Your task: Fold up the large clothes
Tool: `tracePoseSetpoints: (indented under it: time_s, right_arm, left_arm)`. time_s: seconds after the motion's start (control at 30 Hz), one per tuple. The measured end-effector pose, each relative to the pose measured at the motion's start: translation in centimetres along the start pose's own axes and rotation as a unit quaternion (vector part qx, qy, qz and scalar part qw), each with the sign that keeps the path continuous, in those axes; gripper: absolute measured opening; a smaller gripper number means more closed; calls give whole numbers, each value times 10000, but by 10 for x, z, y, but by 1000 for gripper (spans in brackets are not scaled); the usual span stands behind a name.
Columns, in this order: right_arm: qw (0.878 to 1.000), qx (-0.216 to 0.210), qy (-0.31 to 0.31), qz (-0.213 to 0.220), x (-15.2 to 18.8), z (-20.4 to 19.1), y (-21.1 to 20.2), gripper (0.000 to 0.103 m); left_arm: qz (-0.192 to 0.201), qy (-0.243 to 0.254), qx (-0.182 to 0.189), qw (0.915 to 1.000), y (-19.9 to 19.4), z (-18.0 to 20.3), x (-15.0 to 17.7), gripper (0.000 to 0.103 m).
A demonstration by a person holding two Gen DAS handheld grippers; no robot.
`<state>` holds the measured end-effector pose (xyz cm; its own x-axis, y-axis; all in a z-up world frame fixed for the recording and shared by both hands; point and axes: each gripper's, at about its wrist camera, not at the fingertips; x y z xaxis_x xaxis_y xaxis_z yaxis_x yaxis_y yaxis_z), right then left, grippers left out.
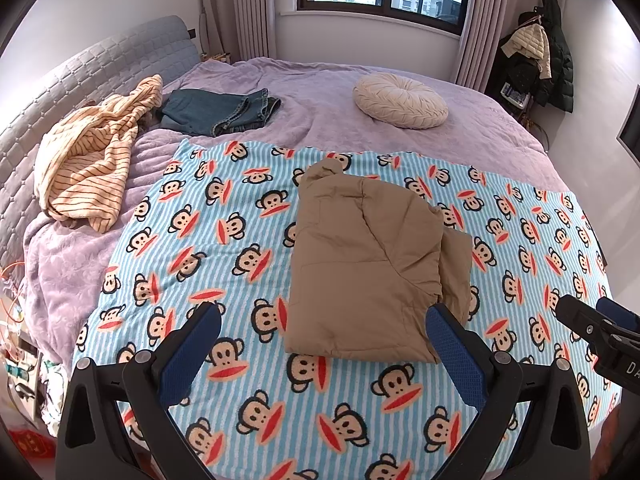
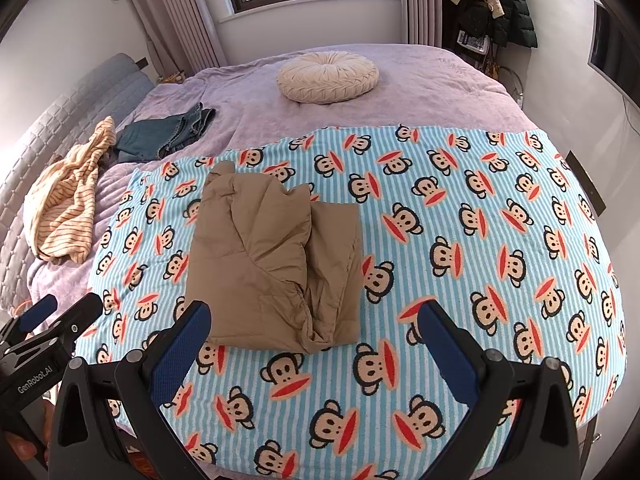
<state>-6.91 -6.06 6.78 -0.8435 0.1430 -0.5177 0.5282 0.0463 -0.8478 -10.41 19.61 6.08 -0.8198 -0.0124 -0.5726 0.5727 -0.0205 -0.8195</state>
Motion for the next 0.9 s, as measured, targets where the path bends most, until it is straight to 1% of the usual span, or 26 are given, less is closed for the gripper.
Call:
tracePoseSetpoints:
  time_s: [0.9]
  right_arm:
    - [10000,-16,4,-17,-1,1,1,103]
  left_arm:
    - [-13,4,5,10000,2,2,0,103]
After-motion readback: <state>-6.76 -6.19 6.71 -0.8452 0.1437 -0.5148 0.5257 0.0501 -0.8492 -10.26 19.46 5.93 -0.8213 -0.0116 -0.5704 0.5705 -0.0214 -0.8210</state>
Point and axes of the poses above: each gripper's, at about its wrist camera, not at the fingertips, and y roughly the way its jaws point, z to its right, x to its underside, and after that the axes turned 2 degrees about -z, right-handed
